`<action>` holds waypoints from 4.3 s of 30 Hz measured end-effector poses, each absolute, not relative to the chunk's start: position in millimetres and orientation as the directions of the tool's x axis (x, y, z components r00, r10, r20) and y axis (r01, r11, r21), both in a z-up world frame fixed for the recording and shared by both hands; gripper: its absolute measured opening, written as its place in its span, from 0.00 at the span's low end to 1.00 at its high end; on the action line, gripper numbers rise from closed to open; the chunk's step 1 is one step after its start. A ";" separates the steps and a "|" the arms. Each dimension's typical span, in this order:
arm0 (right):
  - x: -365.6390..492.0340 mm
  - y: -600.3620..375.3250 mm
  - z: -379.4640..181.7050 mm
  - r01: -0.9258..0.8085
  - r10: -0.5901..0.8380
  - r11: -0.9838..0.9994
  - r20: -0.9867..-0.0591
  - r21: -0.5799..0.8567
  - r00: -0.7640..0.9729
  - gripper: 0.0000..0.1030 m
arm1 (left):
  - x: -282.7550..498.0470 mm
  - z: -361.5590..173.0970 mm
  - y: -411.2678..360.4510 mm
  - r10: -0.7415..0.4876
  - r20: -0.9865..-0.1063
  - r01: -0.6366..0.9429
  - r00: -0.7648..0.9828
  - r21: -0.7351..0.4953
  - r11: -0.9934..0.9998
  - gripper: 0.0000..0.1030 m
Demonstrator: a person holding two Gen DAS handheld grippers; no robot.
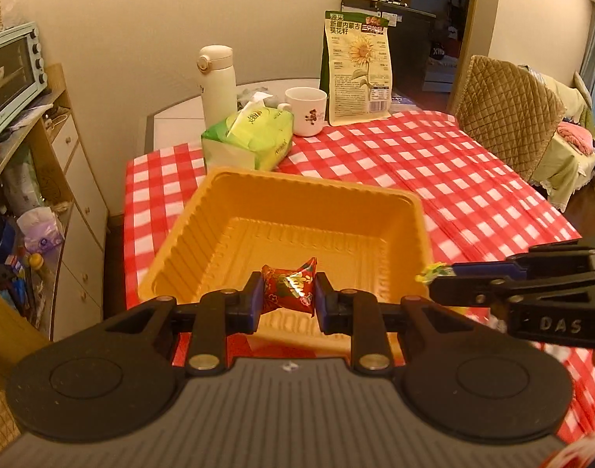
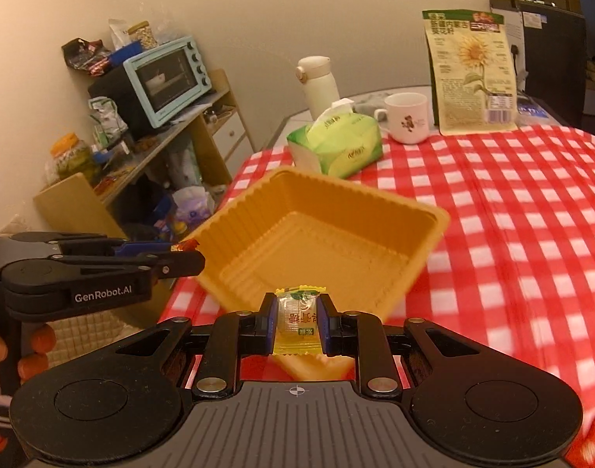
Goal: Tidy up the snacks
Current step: 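Carry both candies over the orange tray and open both tools, then withdraw both tools from the tray back toward the remaining snacks, then grasp the red candy with the right tool while left grasps the silver-green pouch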
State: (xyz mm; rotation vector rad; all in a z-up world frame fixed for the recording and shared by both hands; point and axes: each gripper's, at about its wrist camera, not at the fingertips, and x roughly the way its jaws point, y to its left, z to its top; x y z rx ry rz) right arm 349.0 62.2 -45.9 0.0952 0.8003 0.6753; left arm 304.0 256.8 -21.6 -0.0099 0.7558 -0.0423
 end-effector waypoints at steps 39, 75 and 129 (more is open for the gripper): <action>418.7 114.0 -80.6 -0.419 0.502 0.855 -0.694 0.306 0.517 0.22 | 348.3 -60.7 313.6 -0.071 -0.729 0.016 0.681 -0.083 0.996 0.44; 261.0 -39.8 -31.0 -0.416 0.516 0.851 -0.653 0.320 0.553 0.69 | 216.7 -11.8 198.5 -0.131 -0.705 0.086 0.697 -0.099 0.991 0.62; 223.2 -140.9 -121.9 -0.593 0.448 0.795 -0.783 0.128 0.431 0.48 | 187.9 -92.7 45.1 -0.184 -0.831 0.177 0.524 -0.106 0.979 0.62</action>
